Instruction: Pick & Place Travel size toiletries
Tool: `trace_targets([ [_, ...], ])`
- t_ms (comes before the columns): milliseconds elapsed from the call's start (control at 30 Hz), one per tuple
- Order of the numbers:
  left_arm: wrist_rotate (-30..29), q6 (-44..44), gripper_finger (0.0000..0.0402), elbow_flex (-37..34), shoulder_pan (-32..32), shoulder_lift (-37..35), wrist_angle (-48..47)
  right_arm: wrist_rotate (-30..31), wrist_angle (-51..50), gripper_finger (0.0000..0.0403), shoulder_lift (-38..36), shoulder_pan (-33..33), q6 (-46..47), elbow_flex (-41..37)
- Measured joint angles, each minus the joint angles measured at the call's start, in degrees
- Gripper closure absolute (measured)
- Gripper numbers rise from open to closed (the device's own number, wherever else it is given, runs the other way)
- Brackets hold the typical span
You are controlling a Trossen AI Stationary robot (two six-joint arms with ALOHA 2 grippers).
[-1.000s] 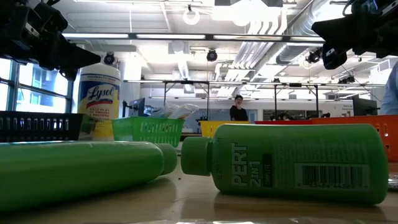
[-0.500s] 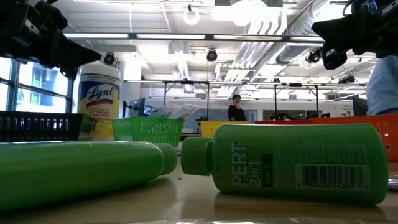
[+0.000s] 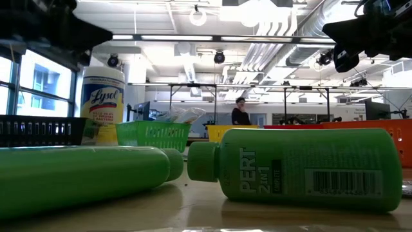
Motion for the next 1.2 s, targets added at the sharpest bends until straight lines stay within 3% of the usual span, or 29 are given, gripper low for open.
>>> trace_targets([
  [133,-0.02,0.11,0.0402,9.50,0.00,13.64,-0.80,-0.05,0.00,0.0398,0.00,-0.01,-1.34,0.00],
  [400,-2.30,0.32,0.0391,33.02,0.00,41.08,-12.73,-0.15,-0.02,0.0398,0.00,0.01,-1.62,0.02],
  [533,1.47,3.57,0.0350,42.07,0.00,53.13,-16.58,-0.17,-0.02,0.0398,0.00,-0.01,-1.62,0.00],
  [700,6.51,6.49,0.0271,51.77,-0.15,66.13,-23.67,-1.07,-0.02,0.0398,0.00,0.01,-1.62,0.00],
  [933,7.68,8.12,0.0184,60.81,-0.48,76.84,-30.52,-1.07,-0.37,0.0398,0.00,0.01,-1.25,0.02],
  [1200,9.80,10.61,0.0158,62.50,-0.37,81.32,-32.93,-0.98,-0.79,0.0398,0.00,0.00,-1.28,0.02],
])
